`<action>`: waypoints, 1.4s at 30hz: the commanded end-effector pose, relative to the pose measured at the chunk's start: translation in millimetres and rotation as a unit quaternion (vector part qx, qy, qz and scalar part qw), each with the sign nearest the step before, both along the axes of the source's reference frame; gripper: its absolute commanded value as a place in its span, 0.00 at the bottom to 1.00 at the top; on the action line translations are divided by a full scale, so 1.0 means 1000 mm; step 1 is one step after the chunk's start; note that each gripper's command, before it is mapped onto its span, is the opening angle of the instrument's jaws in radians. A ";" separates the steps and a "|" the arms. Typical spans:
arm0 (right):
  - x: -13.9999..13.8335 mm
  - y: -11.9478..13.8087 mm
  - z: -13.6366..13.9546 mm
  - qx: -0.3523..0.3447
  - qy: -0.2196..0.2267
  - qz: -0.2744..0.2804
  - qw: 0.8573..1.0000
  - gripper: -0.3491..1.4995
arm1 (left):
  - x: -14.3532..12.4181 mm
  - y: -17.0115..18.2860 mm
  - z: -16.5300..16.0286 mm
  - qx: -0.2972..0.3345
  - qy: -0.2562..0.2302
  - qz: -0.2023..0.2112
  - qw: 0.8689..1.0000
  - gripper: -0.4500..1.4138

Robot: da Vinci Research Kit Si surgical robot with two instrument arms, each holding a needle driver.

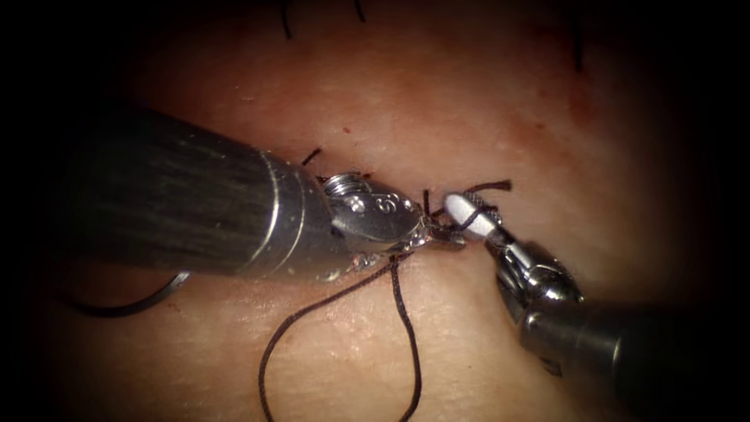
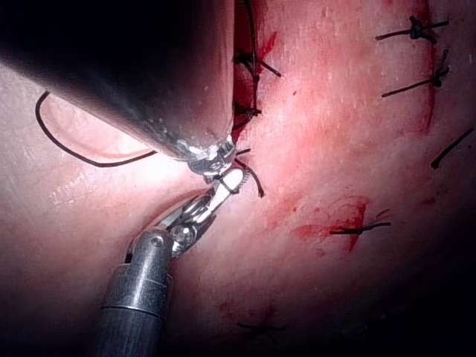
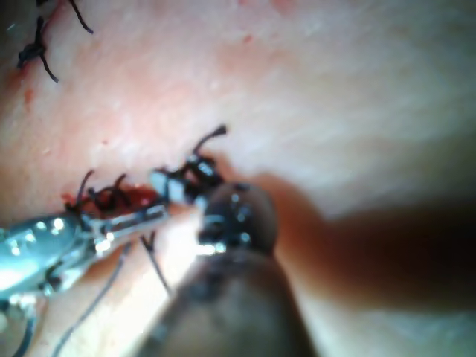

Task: Wound Closure
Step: Wrap the thread counterclockwise around the right gripper using the left gripper, then grip the short end of the thread using the right gripper

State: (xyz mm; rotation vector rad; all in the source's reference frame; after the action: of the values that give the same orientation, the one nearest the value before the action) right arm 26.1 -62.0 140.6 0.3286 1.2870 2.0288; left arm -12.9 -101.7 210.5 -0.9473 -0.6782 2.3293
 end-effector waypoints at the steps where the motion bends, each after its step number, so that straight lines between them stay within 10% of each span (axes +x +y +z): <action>1: 0.0007 -0.0003 0.0009 0.003 0.005 0.001 1.000 0.64 | -0.0003 -0.0006 0.0004 0.000 0.000 0.002 1.000 0.00; 5: 0.0008 0.0001 0.0009 0.012 0.012 0.009 1.000 0.81 | -0.0001 -0.0013 0.0006 -0.001 0.003 0.007 1.000 0.00; 25: -0.0012 0.0000 0.0003 0.007 -0.012 0.027 1.000 0.89 | -0.0005 -0.0015 0.0006 0.000 0.000 0.020 1.000 0.00; 42: 0.0025 0.0035 0.0036 -0.009 -0.102 -0.053 0.993 0.89 | -0.0006 -0.0024 0.0009 0.001 0.000 0.028 1.000 0.00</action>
State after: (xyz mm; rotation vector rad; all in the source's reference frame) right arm 27.9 -58.4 143.7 0.1688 1.1356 1.9047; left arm -13.1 -103.6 210.9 -0.9404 -0.7164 2.3783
